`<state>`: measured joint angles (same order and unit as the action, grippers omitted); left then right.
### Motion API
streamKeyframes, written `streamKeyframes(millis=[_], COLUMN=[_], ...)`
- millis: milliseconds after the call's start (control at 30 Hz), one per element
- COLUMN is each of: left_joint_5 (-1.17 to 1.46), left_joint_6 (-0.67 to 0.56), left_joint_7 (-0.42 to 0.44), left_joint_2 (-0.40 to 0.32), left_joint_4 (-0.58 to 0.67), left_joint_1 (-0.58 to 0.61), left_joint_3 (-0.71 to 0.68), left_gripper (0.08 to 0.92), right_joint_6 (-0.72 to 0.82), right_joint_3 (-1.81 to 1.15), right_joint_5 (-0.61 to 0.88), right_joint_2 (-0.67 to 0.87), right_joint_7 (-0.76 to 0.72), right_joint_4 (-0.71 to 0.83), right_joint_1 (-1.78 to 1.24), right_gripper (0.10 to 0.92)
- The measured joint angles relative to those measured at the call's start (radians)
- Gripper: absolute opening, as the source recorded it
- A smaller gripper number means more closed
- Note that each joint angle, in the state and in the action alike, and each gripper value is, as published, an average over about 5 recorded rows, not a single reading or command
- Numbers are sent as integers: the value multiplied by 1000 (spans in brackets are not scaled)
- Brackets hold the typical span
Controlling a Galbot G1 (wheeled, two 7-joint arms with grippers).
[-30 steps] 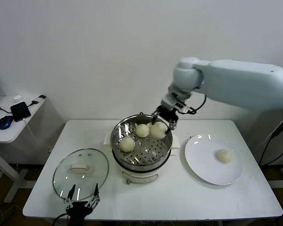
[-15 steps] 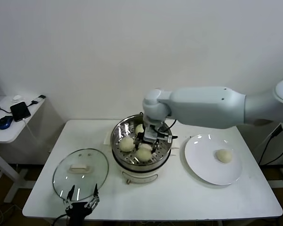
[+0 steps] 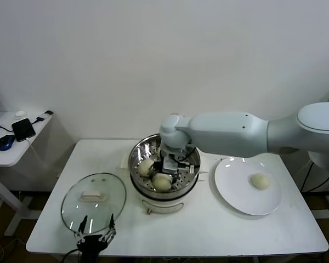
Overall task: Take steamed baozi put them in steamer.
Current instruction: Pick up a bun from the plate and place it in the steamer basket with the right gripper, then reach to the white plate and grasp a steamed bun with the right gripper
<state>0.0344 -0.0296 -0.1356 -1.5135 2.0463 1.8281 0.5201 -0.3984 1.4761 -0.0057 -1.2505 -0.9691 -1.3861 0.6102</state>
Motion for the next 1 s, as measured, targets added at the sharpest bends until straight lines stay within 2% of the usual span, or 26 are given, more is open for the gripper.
streamKeyframes(millis=[333, 600, 800, 1000], left_joint_5=[-4, -2, 2, 2], left_joint_6=[0, -1, -2, -5], left_joint_7=[2, 3, 6, 10], left_joint_2=[1, 3, -4, -9], left_joint_4=[-1, -4, -7, -10], left_joint_1=[-2, -15, -24, -26], left_joint_3=[-8, -3, 5, 9], left_gripper=[823, 823, 823, 823], right_joint_6=[-4, 144, 256, 333], right_joint_3=[59, 179, 200, 109], right_joint_5=[190, 349, 364, 318], right_joint_2=[112, 267, 416, 522], right_joint_7=[-66, -116, -129, -131], right_joint_4=[61, 148, 205, 278], right_joint_1=[146, 244, 211, 63], right_gripper=[823, 823, 823, 823])
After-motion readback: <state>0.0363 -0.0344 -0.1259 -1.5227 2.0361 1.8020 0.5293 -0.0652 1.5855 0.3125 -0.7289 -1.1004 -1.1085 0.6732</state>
